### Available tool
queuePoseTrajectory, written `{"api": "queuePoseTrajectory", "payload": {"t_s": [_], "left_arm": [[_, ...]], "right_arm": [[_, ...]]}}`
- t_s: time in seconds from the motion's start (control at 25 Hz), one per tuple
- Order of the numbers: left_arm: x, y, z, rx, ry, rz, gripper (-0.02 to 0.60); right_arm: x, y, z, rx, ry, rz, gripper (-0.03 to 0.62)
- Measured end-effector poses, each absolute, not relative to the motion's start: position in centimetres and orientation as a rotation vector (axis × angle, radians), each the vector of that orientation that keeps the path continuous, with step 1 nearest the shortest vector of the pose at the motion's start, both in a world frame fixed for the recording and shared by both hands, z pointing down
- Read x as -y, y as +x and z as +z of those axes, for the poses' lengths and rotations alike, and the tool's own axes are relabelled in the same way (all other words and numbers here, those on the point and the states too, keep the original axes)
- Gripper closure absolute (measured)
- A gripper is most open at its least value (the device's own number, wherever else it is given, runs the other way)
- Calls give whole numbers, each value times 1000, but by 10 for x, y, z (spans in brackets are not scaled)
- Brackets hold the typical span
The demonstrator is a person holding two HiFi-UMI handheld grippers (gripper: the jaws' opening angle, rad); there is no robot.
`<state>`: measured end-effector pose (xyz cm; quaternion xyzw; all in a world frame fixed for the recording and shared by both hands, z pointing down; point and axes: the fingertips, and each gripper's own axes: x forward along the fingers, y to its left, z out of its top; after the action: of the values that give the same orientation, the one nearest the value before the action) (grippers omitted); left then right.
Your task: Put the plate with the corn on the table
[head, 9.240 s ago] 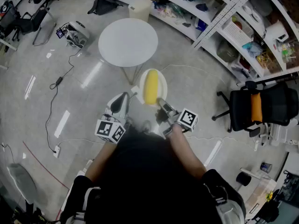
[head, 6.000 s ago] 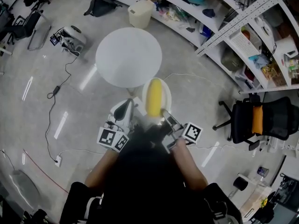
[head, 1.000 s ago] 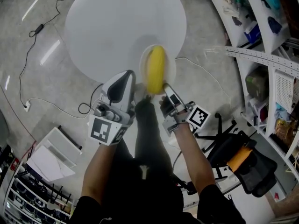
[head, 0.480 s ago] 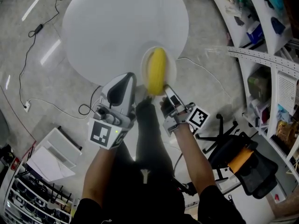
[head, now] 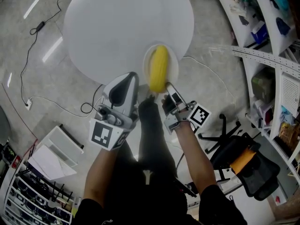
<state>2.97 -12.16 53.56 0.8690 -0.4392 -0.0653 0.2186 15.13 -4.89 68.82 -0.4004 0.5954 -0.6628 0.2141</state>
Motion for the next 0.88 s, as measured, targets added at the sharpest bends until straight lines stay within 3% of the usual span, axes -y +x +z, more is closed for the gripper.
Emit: {"api": "queuePoseTrajectory", "payload": {"t_s": [0.88], "left_arm": [[128, 23, 540, 1204, 2391, -206, 579]], "right_arm": [[59, 144, 702, -1640, -1191, -1832, 562]]}}
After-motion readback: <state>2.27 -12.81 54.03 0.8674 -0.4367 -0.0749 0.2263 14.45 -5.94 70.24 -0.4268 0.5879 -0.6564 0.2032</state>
